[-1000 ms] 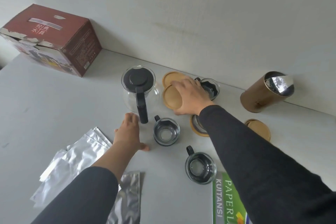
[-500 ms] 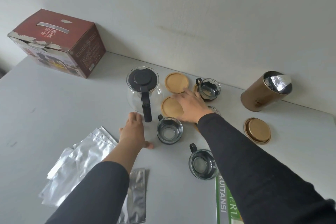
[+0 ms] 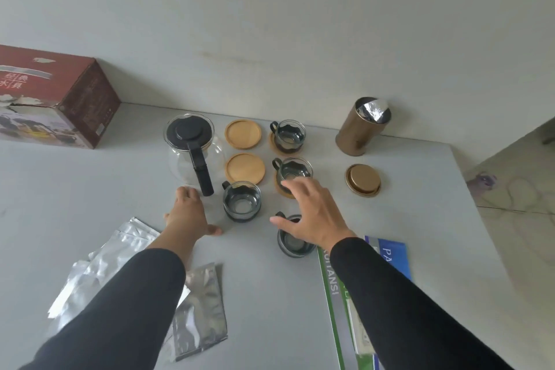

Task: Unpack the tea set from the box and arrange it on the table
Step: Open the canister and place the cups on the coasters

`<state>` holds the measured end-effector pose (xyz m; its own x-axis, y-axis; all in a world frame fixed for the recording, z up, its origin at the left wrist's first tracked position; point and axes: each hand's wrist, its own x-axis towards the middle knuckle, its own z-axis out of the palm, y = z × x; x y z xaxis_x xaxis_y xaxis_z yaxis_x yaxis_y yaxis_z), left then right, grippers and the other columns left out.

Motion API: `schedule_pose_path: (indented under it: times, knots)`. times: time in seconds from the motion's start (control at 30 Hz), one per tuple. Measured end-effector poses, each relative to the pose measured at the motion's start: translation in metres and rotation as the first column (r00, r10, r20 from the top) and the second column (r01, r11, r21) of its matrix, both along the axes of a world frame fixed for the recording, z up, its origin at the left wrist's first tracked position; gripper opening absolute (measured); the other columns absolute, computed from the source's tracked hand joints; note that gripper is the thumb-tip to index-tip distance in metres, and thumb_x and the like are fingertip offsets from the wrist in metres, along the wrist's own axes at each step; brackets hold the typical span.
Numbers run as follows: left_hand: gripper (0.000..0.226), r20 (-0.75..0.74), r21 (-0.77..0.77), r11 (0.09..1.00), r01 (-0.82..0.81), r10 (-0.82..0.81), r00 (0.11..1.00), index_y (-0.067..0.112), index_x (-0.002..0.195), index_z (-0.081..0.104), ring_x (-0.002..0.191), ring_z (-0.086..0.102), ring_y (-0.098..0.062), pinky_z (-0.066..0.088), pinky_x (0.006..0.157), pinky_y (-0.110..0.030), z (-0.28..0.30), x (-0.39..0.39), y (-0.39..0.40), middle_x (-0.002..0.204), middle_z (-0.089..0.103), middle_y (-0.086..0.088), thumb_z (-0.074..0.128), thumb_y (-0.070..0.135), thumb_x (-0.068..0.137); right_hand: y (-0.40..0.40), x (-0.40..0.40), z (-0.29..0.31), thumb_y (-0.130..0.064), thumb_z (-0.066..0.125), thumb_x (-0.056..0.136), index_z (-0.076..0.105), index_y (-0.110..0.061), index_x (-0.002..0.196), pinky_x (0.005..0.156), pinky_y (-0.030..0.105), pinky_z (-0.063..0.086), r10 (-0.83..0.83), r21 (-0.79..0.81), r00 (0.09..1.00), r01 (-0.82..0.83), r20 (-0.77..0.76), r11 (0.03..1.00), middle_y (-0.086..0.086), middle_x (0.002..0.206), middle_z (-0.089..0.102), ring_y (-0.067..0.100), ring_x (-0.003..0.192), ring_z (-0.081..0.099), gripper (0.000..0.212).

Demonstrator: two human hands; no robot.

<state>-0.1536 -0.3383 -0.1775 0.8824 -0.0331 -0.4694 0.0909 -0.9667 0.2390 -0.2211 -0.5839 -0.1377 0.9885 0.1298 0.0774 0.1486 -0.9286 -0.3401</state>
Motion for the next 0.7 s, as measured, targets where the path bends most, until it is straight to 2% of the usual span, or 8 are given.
schedule_pose_path:
  times: [0.1, 0.17, 0.33, 0.47, 0.7]
  knots:
    - [0.118, 0.001, -0.003, 1.0, 0.007, -0.007, 1.0, 0.004, 0.146, 0.019, 0.131, 0.035, -0.019, 0.045, 0.101, -0.037, 0.0, 0.0, 0.002, 0.14, 0.019, -0.006, 0.084, 0.05, 0.059, 0.0, -0.032, -0.01, -0.075, 0.053, 0.065, 0.043, -0.024, 0.135, 0.093, 0.039, 0.041, -0.05, -0.053, 0.988, 0.043, -0.148, 0.998, 0.001, 0.13, 0.043, 0.021, 0.116, 0.045, 0.087]
    - [0.118, 0.001, 0.0, 1.0, 0.014, -0.014, 1.0, 0.003, 0.145, 0.02, 0.134, 0.03, -0.018, 0.044, 0.102, -0.039, 0.001, -0.001, 0.002, 0.14, 0.019, -0.007, 0.084, 0.051, 0.058, 0.001, -0.045, -0.016, -0.07, 0.062, 0.066, 0.039, -0.026, 0.138, 0.095, 0.038, 0.039, -0.074, -0.07, 0.98, 0.062, -0.186, 0.996, 0.001, 0.134, 0.038, 0.021, 0.12, 0.041, 0.087]
    - [0.114, 0.001, 0.013, 1.0, 0.027, -0.027, 1.0, 0.001, 0.143, 0.021, 0.135, 0.027, -0.019, 0.044, 0.101, -0.039, 0.008, -0.001, 0.001, 0.138, 0.021, -0.007, 0.082, 0.051, 0.061, 0.007, -0.046, -0.007, -0.049, 0.07, 0.07, 0.037, -0.026, 0.135, 0.089, 0.035, 0.048, -0.053, -0.016, 0.97, 0.05, -0.239, 0.999, 0.004, 0.121, 0.044, 0.023, 0.111, 0.048, 0.076]
    - [0.116, -0.012, 0.035, 0.999, 0.029, -0.029, 1.0, 0.002, 0.144, 0.018, 0.134, 0.029, -0.019, 0.045, 0.1, -0.037, 0.01, -0.001, 0.001, 0.139, 0.019, -0.007, 0.081, 0.053, 0.062, 0.012, -0.017, 0.02, -0.054, 0.072, 0.066, 0.045, -0.024, 0.128, 0.086, 0.035, 0.051, -0.023, 0.062, 0.993, 0.031, -0.12, 0.998, 0.003, 0.117, 0.051, 0.023, 0.101, 0.057, 0.074]
    - [0.114, -0.024, 0.063, 0.998, 0.015, -0.013, 1.0, 0.003, 0.145, 0.016, 0.129, 0.036, -0.018, 0.048, 0.091, -0.033, 0.017, 0.001, -0.002, 0.141, 0.018, -0.005, 0.078, 0.056, 0.064, 0.032, 0.066, 0.056, -0.057, 0.076, 0.064, 0.048, -0.019, 0.127, 0.08, 0.036, 0.052, -0.031, 0.093, 0.997, 0.025, 0.074, 0.995, 0.007, 0.111, 0.054, 0.025, 0.097, 0.058, 0.078]
